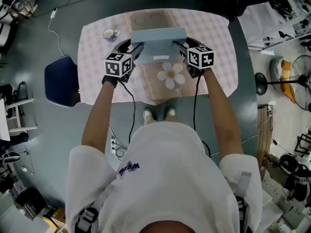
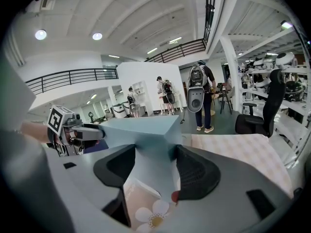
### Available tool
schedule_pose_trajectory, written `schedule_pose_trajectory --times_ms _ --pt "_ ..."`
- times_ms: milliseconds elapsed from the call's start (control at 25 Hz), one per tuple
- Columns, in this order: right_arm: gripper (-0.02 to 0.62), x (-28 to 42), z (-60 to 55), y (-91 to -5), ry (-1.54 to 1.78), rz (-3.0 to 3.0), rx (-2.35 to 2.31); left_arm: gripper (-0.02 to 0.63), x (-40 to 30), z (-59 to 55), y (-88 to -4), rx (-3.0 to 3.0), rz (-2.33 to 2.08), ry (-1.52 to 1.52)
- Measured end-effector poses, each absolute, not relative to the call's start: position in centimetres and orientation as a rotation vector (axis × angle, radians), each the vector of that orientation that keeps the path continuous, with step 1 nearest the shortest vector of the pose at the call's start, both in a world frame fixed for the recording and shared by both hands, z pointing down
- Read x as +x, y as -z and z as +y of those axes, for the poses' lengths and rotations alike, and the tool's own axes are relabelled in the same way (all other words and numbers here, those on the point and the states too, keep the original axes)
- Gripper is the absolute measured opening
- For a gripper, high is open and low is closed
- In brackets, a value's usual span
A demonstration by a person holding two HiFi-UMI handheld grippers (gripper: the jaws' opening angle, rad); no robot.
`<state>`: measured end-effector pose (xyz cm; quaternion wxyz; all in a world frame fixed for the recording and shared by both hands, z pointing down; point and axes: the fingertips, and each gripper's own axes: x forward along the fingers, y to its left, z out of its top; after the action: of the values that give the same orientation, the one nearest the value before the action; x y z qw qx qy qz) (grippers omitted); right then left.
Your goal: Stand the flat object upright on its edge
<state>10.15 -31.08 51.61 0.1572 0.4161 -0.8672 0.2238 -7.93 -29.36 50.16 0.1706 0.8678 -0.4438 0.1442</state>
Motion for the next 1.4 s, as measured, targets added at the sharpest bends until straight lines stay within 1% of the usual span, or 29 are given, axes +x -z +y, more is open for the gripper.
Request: schedule_pose_trajectory --times_ms 200,440,680,1120,1400 --pt "0.273 10.7 -30.0 -52.0 -0.553 -2.487 1.177 0.242 -7.7 -28.4 -50.5 2.511 -1.267 -0.403" --pt "0.275 10.9 -30.0 -51.2 -0.427 -2.480 1.277 0.242 -7.8 -27.6 -50.7 2.538 -1.315 -0.446" --pt "0.299 11.1 -29.9 -50.5 -0.401 -2.473 1.297 0.242 -7.7 -27.4 -50.4 2.541 -1.332 -0.450" --pt "0.293 11.1 -29.3 -50.0 -0.392 -2.493 1.292 0.244 -7.6 -27.4 -49.7 2.538 -1.374 -0.439" --pt "0.295 11.3 -29.2 -49.8 -0.385 -2.491 1.299 0.256 -7.8 -27.5 -49.4 2.540 -1.398 -0.430"
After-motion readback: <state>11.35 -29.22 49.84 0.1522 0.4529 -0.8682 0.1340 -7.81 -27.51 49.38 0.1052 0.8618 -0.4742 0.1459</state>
